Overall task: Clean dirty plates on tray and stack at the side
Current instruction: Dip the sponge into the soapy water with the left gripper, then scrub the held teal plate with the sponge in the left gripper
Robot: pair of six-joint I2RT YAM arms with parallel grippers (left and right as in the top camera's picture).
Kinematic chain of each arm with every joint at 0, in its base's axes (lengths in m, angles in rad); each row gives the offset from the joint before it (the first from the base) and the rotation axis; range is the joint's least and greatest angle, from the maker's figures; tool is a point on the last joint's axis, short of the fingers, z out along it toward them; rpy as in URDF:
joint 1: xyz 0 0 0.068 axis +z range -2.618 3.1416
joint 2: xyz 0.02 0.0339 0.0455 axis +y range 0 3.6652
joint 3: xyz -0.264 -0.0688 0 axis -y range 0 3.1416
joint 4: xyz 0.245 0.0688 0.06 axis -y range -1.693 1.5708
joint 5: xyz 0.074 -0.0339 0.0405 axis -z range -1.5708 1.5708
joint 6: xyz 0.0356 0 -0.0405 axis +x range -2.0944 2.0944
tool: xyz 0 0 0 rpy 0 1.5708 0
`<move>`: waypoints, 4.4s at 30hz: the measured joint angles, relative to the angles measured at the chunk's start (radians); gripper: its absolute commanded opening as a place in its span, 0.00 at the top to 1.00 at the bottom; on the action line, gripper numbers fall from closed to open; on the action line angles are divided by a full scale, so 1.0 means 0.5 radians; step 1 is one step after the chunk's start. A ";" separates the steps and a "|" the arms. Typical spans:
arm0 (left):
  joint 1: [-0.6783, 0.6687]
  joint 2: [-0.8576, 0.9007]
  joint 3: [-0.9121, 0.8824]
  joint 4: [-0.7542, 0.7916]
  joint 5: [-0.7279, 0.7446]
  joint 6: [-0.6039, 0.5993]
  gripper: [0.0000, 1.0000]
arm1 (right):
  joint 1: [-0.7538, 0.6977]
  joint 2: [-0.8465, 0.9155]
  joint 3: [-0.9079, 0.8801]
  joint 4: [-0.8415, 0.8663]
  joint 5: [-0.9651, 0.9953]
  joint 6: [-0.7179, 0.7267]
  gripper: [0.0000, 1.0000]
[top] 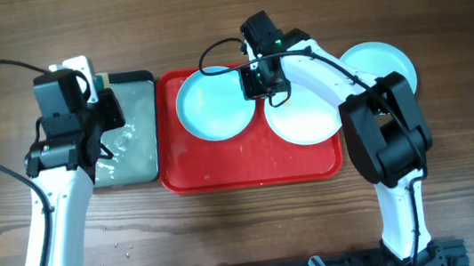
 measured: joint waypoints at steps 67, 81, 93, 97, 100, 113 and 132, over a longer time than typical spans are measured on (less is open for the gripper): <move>-0.666 0.945 0.211 -0.297 0.057 -0.491 0.96 | 0.216 0.000 0.000 -0.256 -0.223 -0.092 0.96; -0.670 0.979 0.058 -0.008 0.059 -0.475 0.96 | 0.219 0.000 0.000 -0.247 -0.223 -0.092 0.96; -0.643 0.987 -0.008 -0.001 0.774 -0.421 0.96 | 0.219 0.000 0.000 -0.243 -0.208 -0.092 0.96; -0.654 0.990 0.037 -0.163 0.819 -0.397 0.96 | 0.221 0.000 0.000 -0.237 -0.208 -0.092 0.96; -0.668 0.909 0.156 -0.354 0.572 -0.384 0.96 | 0.228 0.000 0.000 -0.227 -0.208 -0.092 0.96; -0.668 0.812 0.244 -0.447 -0.015 -0.383 0.96 | 0.228 0.000 0.000 -0.227 -0.208 -0.092 0.96; -0.995 1.131 0.285 -0.220 0.185 -0.402 0.94 | 0.226 0.000 0.000 -0.233 -0.162 -0.092 0.96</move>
